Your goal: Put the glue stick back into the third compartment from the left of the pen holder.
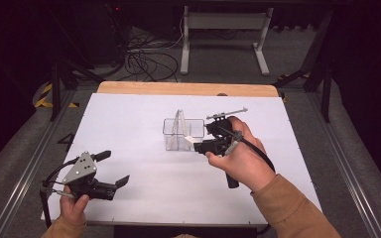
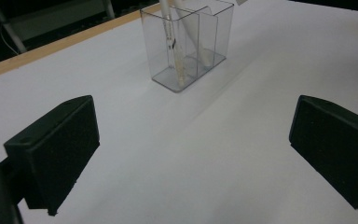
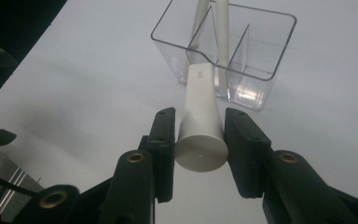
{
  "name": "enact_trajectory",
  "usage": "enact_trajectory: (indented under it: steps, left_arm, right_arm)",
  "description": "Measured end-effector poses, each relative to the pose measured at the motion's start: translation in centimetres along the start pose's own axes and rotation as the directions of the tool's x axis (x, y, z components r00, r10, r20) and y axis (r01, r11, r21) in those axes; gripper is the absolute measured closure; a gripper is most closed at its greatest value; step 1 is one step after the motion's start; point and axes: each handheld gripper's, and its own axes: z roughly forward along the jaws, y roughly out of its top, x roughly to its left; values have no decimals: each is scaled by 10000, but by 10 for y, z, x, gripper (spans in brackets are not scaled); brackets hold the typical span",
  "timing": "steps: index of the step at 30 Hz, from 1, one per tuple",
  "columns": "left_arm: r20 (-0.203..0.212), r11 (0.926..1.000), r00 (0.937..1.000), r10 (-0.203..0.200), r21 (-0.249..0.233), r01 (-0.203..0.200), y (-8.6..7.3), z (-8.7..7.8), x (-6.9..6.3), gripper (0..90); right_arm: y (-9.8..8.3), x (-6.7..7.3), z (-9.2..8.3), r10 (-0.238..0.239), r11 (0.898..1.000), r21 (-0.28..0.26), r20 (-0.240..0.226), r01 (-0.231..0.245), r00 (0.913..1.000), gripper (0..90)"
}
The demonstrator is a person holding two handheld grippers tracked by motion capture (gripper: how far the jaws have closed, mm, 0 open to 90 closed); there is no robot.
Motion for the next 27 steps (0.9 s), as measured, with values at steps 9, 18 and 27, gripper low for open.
enact_trajectory:
  steps: [9, 18, 27]
  left_arm:
    - [16, 10000, 10000, -39, 11, 39, 0, 0, 0, 22]
    - [-5, 10000, 10000, -12, 9, 12, 0, 0, 0, 22]
    - [-14, 10000, 10000, -14, 6, 14, 0, 0, 0, 22]
  right_arm:
    - [13, -3, 6, 213, 9997, 126, 363, -217, 9991, 653]
    - [27, -14, 12, 544, 9985, 63, 591, -548, 9968, 653]
    - [35, -18, 18, 750, 9971, 46, 804, -756, 9939, 653]
